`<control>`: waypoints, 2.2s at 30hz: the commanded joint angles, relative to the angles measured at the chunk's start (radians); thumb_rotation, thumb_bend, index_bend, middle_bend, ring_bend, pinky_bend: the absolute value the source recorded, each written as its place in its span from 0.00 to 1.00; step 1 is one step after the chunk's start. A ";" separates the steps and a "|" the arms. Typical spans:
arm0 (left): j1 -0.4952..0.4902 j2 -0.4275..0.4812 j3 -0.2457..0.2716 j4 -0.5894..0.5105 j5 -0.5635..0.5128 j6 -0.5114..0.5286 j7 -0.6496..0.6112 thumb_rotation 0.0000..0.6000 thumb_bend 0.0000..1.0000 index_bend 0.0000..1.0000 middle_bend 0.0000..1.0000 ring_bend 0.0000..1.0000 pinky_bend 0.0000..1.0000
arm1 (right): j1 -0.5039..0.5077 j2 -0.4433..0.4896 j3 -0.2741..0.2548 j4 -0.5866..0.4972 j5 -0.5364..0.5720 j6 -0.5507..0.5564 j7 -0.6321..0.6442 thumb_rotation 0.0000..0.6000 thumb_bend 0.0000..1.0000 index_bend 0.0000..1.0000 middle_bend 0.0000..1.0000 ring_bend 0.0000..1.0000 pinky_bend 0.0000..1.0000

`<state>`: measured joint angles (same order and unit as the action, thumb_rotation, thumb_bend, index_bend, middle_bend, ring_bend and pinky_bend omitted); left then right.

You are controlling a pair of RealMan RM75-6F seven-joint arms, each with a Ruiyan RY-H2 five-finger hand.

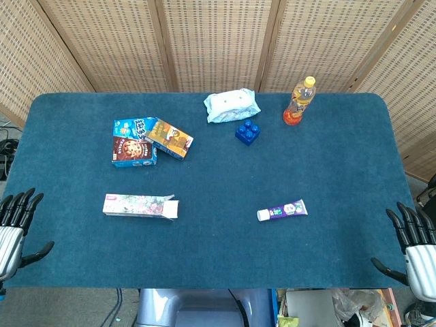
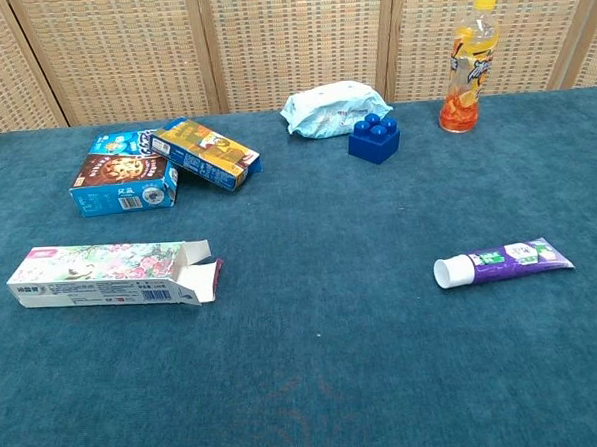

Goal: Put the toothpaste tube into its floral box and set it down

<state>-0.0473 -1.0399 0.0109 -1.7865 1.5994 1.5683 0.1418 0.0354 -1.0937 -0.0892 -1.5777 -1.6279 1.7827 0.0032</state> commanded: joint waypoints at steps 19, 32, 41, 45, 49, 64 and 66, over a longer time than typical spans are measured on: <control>-0.024 -0.024 -0.046 0.009 -0.091 -0.054 0.042 1.00 0.22 0.00 0.00 0.00 0.00 | 0.340 -0.032 0.092 0.043 0.021 -0.622 0.023 1.00 0.00 0.03 0.03 0.00 0.00; -0.039 -0.031 -0.070 0.014 -0.156 -0.085 0.053 1.00 0.22 0.00 0.00 0.00 0.00 | 0.463 -0.254 0.116 0.225 0.063 -0.791 0.013 1.00 0.03 0.19 0.24 0.12 0.11; -0.044 -0.031 -0.072 0.013 -0.166 -0.095 0.055 1.00 0.22 0.00 0.00 0.00 0.00 | 0.487 -0.317 0.130 0.318 0.093 -0.804 -0.019 1.00 0.14 0.26 0.30 0.18 0.26; -0.046 -0.031 -0.075 0.014 -0.174 -0.098 0.055 1.00 0.22 0.00 0.00 0.00 0.00 | 0.496 -0.349 0.132 0.357 0.101 -0.809 -0.040 1.00 0.16 0.28 0.32 0.21 0.29; -0.050 -0.032 -0.077 0.015 -0.182 -0.105 0.059 1.00 0.22 0.00 0.00 0.00 0.00 | 0.508 -0.378 0.133 0.385 0.097 -0.809 -0.041 1.00 0.19 0.31 0.34 0.22 0.29; -0.065 -0.040 -0.092 0.023 -0.231 -0.131 0.069 1.00 0.22 0.00 0.00 0.00 0.00 | 0.567 -0.474 0.142 0.485 0.129 -0.876 -0.034 1.00 0.34 0.36 0.38 0.25 0.29; -0.067 -0.041 -0.093 0.023 -0.235 -0.134 0.070 1.00 0.22 0.00 0.00 0.00 0.00 | 0.572 -0.476 0.138 0.493 0.130 -0.885 -0.033 1.00 0.38 0.38 0.40 0.26 0.29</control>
<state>-0.1136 -1.0803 -0.0817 -1.7638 1.3651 1.4351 0.2117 0.6046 -1.5673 0.0507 -1.0876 -1.4997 0.9013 -0.0306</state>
